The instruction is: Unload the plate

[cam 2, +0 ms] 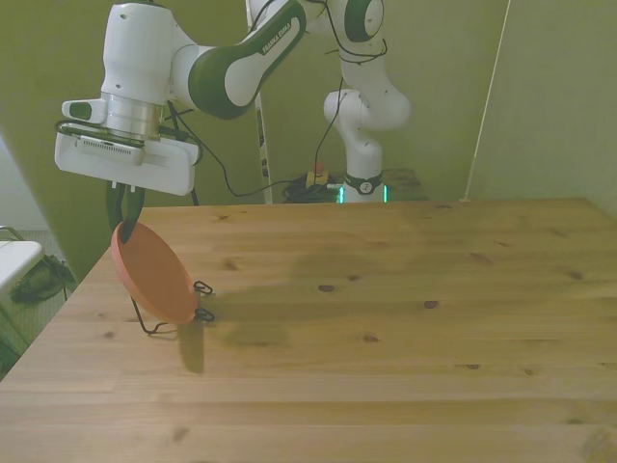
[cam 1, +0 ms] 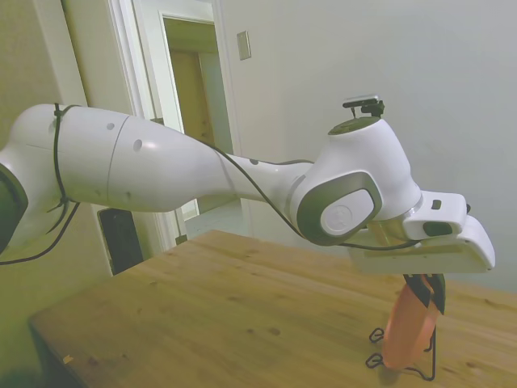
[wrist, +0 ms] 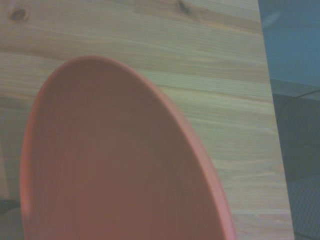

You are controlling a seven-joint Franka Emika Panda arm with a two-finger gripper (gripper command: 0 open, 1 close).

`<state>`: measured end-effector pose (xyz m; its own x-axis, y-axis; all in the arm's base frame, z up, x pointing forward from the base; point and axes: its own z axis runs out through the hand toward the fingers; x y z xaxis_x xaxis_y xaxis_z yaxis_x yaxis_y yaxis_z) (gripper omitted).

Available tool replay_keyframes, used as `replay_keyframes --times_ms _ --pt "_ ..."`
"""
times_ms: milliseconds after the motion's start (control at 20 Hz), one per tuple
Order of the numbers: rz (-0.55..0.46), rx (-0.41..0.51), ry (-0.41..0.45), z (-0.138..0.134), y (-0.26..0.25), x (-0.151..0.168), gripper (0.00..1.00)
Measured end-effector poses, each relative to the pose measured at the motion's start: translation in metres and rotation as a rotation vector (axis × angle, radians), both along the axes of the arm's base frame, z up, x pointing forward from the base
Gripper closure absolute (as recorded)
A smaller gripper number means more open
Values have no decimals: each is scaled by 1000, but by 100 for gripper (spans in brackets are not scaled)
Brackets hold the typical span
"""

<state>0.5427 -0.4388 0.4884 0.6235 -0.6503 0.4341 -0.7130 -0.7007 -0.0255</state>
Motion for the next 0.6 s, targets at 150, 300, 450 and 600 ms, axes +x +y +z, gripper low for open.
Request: replay_keyframes --times_ms 150,300,450,600 --pt "5 -7 -14 9 2 3 100" --pt "12 -5 -59 31 9 8 100" --pt "18 62 -97 61 28 11 100" --pt "24 208 -114 83 64 15 100"
